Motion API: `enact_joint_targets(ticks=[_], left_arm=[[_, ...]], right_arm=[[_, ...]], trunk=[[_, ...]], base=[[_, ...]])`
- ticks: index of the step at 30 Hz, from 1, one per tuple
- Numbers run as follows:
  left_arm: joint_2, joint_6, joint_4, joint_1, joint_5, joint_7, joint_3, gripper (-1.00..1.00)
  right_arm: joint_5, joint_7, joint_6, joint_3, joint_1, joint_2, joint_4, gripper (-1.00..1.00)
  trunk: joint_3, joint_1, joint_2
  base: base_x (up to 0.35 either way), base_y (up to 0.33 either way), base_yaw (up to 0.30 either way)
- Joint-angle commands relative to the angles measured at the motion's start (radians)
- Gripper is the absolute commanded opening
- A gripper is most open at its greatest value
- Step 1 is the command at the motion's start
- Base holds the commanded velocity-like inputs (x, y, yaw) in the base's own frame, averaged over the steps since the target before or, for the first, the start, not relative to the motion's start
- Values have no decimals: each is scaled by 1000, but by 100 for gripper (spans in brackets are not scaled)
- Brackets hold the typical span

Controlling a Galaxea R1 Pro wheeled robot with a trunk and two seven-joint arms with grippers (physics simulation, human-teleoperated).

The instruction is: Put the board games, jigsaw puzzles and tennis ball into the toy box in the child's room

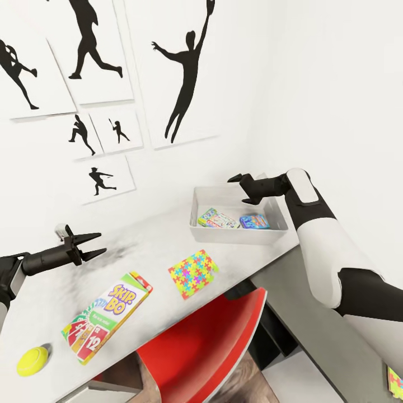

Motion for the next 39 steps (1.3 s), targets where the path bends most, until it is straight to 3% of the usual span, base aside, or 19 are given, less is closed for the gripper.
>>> enact_joint_targets(ticks=[1,13,39], left_arm=[[0,11,0,-1,-2,-5,0,100],[0,11,0,-1,-2,-5,0,100],[0,11,0,-1,-2,-5,0,100]], right_arm=[[-9,-10,3,-5,-1,1,-1,100],[-9,-11,3,-5,-1,1,-1,100],[-9,-11,3,-4,-1,3,-1,100]], trunk=[[-2,1,-2],[3,1,-2],[44,1,-2]], base=[[-3,0,0],[-1,0,0],[0,0,0]])
